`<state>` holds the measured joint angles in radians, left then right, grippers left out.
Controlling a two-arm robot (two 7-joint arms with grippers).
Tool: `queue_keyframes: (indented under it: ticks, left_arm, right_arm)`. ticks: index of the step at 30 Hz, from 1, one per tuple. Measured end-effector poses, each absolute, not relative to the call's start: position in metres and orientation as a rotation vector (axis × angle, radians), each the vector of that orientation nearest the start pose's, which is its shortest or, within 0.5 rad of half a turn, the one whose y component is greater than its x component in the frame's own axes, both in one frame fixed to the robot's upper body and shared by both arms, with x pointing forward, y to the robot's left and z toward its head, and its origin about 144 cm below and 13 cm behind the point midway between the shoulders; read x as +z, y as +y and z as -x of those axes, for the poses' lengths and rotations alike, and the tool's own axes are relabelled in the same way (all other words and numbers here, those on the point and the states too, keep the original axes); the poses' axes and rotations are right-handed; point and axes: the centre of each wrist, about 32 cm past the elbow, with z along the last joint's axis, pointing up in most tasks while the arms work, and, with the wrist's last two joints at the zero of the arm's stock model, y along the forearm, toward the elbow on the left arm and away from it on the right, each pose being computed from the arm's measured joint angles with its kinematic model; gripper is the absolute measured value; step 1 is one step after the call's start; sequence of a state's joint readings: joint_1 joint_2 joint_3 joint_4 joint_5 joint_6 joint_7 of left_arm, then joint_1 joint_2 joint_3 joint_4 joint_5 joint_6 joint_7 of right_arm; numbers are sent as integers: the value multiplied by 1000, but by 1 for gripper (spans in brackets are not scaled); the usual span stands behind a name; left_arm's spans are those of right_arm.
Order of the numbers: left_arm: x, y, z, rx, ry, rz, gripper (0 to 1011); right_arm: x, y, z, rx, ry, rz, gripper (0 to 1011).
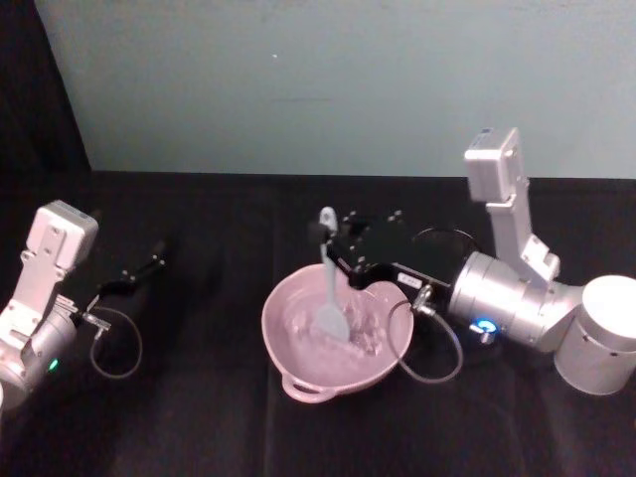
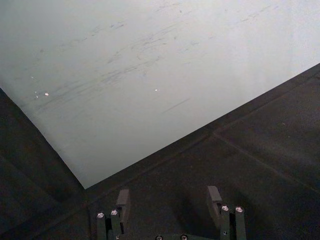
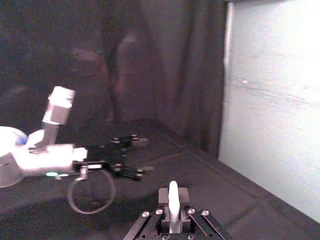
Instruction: Use the one hand to pick up the spoon and stir the clear water in the bowl.
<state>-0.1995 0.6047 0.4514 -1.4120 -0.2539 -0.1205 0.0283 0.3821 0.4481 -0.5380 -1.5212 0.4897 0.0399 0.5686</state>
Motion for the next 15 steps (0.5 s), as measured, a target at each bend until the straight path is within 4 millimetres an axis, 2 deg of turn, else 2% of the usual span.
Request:
queue_keyframes:
  ticks: [8,15]
  left_arm:
    - [1140,310,-489,1248,-285,-304,1005]
    - [1140,310,-489,1248,-285,-304,1005]
  right_arm:
    - [1215,-197,-524,-503,-60,4,113]
    - [1209,-192,-535,-525,-13,-32,113]
